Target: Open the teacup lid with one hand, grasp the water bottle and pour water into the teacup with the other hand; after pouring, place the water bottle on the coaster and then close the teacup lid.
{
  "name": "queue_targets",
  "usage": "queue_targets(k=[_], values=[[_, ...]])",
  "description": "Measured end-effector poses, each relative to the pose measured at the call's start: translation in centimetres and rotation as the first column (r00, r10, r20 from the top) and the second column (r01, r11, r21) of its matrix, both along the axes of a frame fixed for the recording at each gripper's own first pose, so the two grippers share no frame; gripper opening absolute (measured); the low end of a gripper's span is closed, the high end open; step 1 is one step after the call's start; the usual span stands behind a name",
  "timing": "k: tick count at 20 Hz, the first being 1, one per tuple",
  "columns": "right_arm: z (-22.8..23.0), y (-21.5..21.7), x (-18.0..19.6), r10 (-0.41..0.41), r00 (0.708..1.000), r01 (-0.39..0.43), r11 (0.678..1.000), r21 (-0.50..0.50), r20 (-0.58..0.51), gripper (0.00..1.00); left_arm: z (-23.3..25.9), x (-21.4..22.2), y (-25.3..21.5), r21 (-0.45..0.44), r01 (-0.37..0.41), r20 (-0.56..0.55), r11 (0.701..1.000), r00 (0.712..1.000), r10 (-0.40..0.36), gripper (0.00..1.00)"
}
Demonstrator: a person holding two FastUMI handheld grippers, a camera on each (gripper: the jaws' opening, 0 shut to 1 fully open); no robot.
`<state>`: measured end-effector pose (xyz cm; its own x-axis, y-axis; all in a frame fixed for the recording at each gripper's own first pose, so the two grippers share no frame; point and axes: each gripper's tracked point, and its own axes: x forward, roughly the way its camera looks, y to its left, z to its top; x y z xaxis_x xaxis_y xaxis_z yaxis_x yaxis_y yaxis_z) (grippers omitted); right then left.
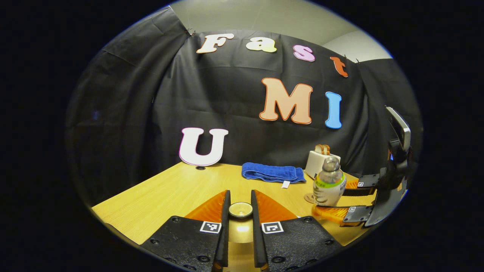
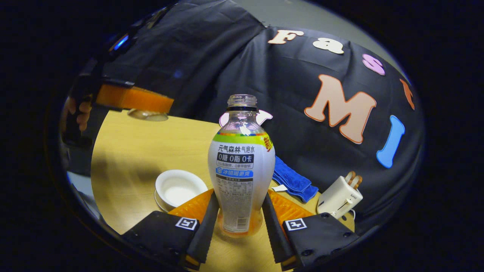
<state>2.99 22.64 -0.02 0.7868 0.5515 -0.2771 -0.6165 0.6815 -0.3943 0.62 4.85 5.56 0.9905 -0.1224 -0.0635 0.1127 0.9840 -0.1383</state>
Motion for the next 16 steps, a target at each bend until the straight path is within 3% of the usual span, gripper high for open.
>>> queue_targets(k=[6,16], values=[[0.4,-3.6,5.0,-0.138,0.988,0.149,0.97,0.194,-0.07,0.7,-0.2,0.2,-2.0,0.01,0.039,-0.009,0.999,0.999,-0.039,0.24],[-0.8,-9.1,14.8,-0.348,0.923,0.385,0.845,0.372,-0.165,0.69,-0.5,0.1,-2.9,0.016,0.067,-0.028,0.998,0.997,-0.067,0.24]])
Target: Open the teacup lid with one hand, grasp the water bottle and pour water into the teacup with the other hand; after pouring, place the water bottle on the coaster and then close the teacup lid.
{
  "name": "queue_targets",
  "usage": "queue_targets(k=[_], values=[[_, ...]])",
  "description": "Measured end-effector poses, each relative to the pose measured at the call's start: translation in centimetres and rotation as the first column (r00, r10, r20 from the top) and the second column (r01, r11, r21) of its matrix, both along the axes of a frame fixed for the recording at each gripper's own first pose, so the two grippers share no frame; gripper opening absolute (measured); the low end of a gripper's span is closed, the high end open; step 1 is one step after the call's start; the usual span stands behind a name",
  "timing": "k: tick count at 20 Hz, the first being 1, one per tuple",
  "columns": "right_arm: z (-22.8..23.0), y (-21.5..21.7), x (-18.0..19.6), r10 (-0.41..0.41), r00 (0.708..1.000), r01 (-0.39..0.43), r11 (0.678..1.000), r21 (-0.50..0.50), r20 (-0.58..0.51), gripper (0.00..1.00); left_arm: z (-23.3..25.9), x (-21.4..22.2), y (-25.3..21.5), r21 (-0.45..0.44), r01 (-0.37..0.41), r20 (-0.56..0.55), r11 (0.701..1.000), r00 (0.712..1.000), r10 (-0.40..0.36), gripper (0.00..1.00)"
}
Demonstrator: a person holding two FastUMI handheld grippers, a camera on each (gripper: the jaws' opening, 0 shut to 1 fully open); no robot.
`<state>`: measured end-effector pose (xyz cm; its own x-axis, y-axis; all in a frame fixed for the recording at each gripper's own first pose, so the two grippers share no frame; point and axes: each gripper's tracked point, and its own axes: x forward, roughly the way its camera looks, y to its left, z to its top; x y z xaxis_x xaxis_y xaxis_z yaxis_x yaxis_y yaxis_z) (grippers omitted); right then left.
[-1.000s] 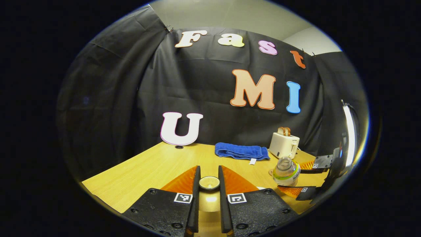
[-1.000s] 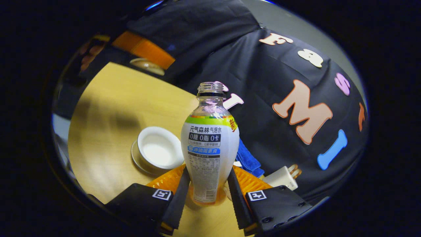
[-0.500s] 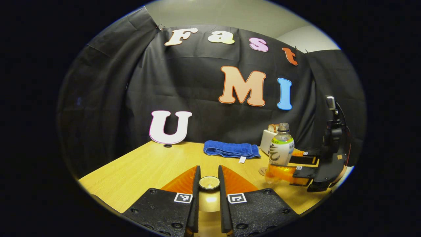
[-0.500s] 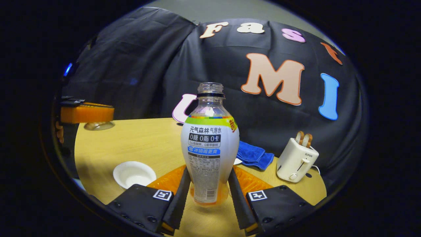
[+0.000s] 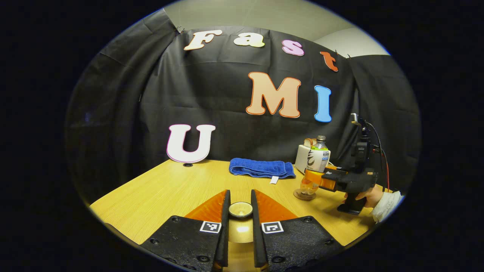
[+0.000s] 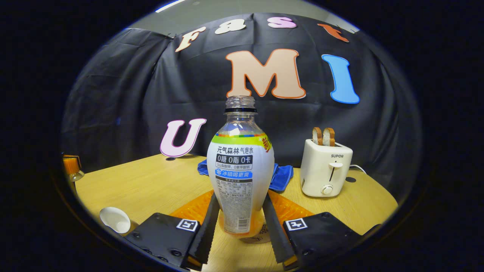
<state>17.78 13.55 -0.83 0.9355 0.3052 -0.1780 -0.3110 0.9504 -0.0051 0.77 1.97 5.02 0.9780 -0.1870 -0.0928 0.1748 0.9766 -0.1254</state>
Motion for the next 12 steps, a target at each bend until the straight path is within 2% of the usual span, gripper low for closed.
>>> queue_targets(k=[5,8,12], values=[[-2.1,-1.7,2.3,-0.063,0.997,0.063,0.998,-0.012,-0.039,0.68,-0.3,0.1,-0.3,0.002,0.005,-0.009,1.0,1.0,-0.005,0.24],[-3.1,-2.1,2.7,-0.074,0.994,0.075,0.997,0.002,-0.075,0.68,-0.3,0.0,-0.7,0.009,0.013,-0.012,1.0,1.0,-0.013,0.24],[-3.1,-2.0,2.7,-0.073,0.995,0.073,0.997,0.001,-0.072,0.69,-0.3,-0.2,-0.9,0.011,0.02,-0.007,1.0,1.0,-0.02,0.24]])
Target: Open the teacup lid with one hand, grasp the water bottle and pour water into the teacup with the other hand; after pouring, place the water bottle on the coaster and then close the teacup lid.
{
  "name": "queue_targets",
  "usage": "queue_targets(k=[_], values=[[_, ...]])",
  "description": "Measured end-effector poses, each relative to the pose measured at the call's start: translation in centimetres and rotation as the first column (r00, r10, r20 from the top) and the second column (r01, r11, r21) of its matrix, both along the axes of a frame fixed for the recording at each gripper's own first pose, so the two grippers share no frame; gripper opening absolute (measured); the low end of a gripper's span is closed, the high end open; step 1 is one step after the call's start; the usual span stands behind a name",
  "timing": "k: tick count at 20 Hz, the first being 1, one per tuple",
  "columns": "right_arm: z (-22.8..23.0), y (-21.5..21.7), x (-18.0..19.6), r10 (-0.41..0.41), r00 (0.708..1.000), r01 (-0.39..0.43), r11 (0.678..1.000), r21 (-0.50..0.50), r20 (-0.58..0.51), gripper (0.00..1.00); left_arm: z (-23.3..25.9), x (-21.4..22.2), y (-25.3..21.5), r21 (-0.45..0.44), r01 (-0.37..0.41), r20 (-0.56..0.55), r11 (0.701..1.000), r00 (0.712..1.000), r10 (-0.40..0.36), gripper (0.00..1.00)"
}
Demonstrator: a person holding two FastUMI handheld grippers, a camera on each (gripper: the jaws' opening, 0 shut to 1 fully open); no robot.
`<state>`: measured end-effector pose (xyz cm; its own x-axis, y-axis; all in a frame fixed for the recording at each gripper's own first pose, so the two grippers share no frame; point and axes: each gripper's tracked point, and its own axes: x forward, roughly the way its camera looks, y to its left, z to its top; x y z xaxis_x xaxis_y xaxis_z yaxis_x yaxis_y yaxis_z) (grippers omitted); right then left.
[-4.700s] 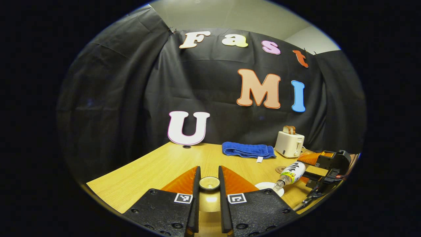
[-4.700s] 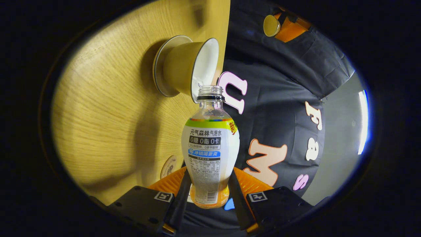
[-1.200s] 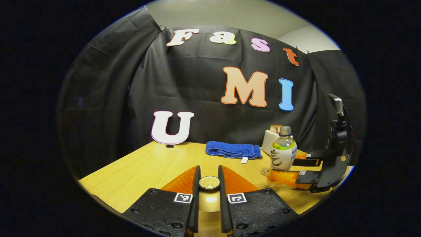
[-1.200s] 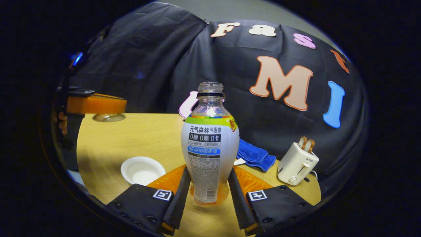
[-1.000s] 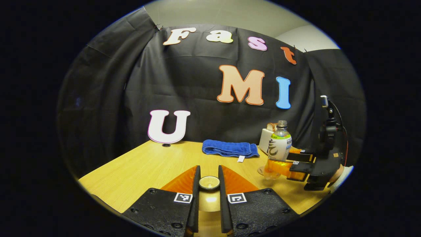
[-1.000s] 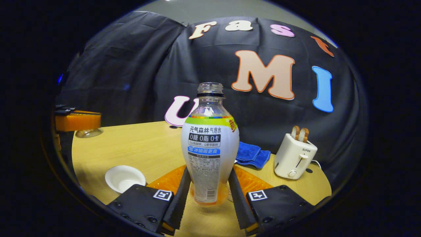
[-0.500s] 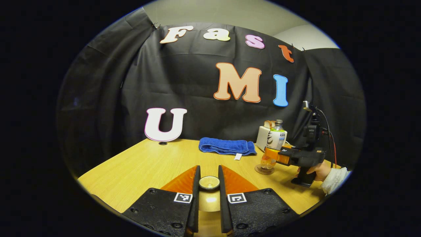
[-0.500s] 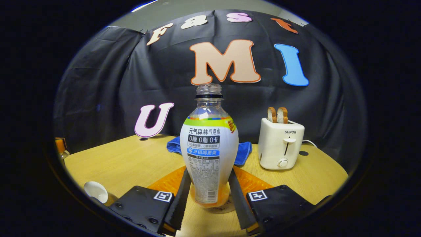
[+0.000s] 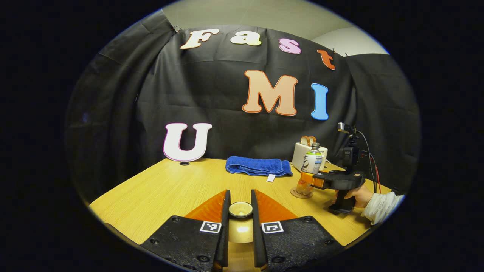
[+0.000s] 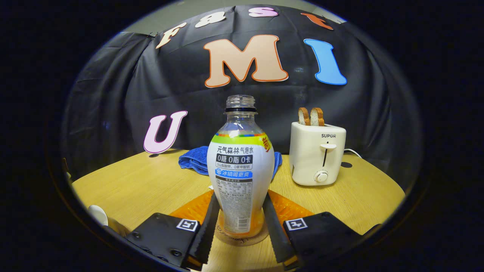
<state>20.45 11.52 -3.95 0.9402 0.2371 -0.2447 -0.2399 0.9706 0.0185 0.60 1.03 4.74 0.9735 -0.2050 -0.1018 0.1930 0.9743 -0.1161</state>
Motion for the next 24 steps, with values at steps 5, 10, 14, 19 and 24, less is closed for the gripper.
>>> queue_targets(k=[5,10,14,19,24], values=[[-0.2,0.3,-0.6,0.011,1.0,-0.011,1.0,-0.015,-0.005,0.76,0.0,0.0,-0.1,-0.001,-0.004,0.0,1.0,1.0,0.004,0.24],[0.2,0.3,-0.8,0.008,1.0,-0.007,1.0,-0.027,0.012,0.95,-0.2,0.0,-0.6,0.0,0.01,-0.003,1.0,1.0,-0.01,0.24],[1.2,-0.7,-2.1,-0.007,0.999,0.008,1.0,-0.015,0.041,0.97,-0.2,0.3,-1.5,0.007,0.031,0.003,1.0,1.0,-0.031,0.24],[2.9,-2.1,-4.4,-0.016,0.996,0.017,1.0,-0.017,0.091,0.94,-1.2,1.2,-3.1,0.013,0.064,0.001,0.998,0.998,-0.064,0.24],[4.5,-2.1,-7.4,0.009,0.989,-0.006,1.0,-0.02,0.148,0.97,-2.7,2.0,-4.0,0.033,0.082,-0.017,0.996,0.997,-0.082,0.24]])
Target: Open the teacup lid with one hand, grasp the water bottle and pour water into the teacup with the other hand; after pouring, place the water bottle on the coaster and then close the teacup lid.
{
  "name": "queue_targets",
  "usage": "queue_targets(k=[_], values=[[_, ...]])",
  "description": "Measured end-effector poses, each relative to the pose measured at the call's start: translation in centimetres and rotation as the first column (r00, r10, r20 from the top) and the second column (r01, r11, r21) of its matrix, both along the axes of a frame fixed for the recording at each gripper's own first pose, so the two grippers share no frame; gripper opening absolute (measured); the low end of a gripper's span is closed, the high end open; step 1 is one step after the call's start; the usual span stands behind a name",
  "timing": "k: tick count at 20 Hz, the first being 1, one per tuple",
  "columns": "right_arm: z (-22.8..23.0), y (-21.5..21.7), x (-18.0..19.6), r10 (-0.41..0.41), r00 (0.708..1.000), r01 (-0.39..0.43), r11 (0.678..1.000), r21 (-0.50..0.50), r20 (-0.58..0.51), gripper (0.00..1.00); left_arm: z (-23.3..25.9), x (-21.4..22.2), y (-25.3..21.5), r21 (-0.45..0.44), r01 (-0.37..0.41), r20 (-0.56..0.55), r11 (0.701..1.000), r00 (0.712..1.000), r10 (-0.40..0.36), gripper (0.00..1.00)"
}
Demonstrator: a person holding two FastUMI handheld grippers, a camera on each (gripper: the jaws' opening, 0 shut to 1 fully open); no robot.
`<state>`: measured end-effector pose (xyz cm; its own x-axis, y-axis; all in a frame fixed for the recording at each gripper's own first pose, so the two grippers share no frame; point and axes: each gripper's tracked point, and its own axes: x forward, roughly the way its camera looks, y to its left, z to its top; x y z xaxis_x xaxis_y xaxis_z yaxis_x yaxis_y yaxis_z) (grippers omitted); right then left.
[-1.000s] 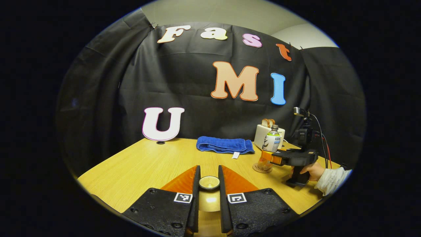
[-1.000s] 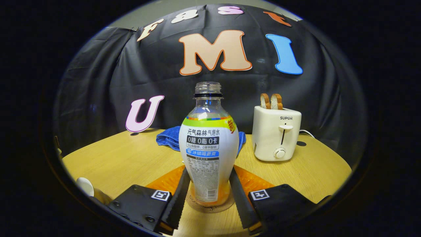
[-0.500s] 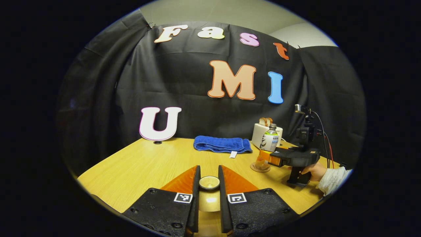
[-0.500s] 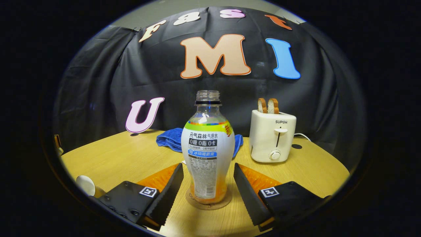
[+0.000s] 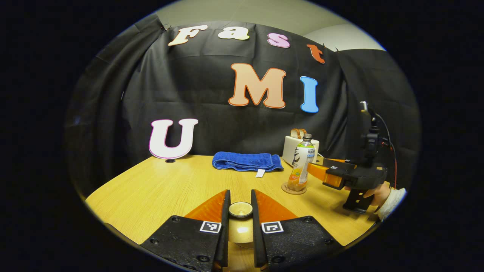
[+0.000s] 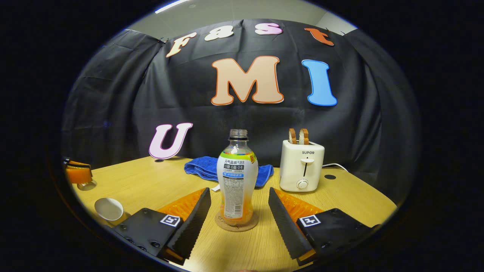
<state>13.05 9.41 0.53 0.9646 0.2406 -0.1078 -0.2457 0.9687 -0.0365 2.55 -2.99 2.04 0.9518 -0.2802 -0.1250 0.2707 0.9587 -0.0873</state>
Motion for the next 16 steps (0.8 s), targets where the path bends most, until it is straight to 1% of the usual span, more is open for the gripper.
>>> queue_targets(k=[1,3,4,7,8,9,10,11,12,13,16], values=[[0.1,0.0,-0.5,0.004,1.0,-0.004,1.0,0.002,0.005,0.94,-0.3,0.1,-0.1,0.007,0.002,-0.003,1.0,1.0,-0.002,0.23],[0.0,0.1,-1.6,0.013,1.0,-0.013,1.0,0.009,0.006,1.0,-0.7,0.3,-0.8,0.011,0.014,-0.004,1.0,1.0,-0.014,0.24],[-0.2,0.3,-2.2,0.019,1.0,-0.019,1.0,0.014,0.002,0.94,-0.9,0.5,-1.2,0.016,0.019,-0.006,1.0,1.0,-0.019,0.24],[-0.5,0.3,-3.5,0.03,1.0,-0.03,0.999,0.024,-0.005,0.94,-2.0,0.8,-1.6,0.05,0.022,-0.018,0.999,1.0,-0.021,0.24],[-0.5,0.4,-3.8,0.033,0.999,-0.033,0.999,0.028,-0.004,0.97,-2.3,0.9,-1.9,0.056,0.024,-0.025,0.998,0.999,-0.023,0.24],[-0.5,0.5,-4.1,0.035,0.999,-0.034,0.999,0.031,-0.003,0.94,-2.6,1.1,-2.1,0.057,0.028,-0.032,0.998,0.999,-0.026,0.24],[-0.5,0.5,-4.4,0.038,0.999,-0.038,0.999,0.032,-0.002,0.97,-2.7,1.2,-2.3,0.056,0.031,-0.038,0.998,0.999,-0.029,0.24],[-0.6,0.4,-4.7,0.038,0.999,-0.038,0.999,0.03,-0.002,0.94,-3.0,1.3,-2.5,0.055,0.034,-0.043,0.998,0.999,-0.032,0.24],[-0.6,0.3,-4.8,0.038,0.999,-0.038,0.999,0.03,-0.002,0.94,-3.1,1.3,-2.7,0.056,0.037,-0.043,0.998,0.998,-0.034,0.24],[-0.6,0.4,-5.0,0.038,0.999,-0.038,0.999,0.033,-0.002,0.97,-3.3,1.5,-2.8,0.062,0.037,-0.046,0.997,0.998,-0.034,0.24],[-0.1,0.5,-5.8,0.047,0.999,-0.047,0.997,0.064,0.002,0.97,-4.1,1.5,-3.2,0.081,0.039,-0.055,0.996,0.998,-0.035,0.24]])
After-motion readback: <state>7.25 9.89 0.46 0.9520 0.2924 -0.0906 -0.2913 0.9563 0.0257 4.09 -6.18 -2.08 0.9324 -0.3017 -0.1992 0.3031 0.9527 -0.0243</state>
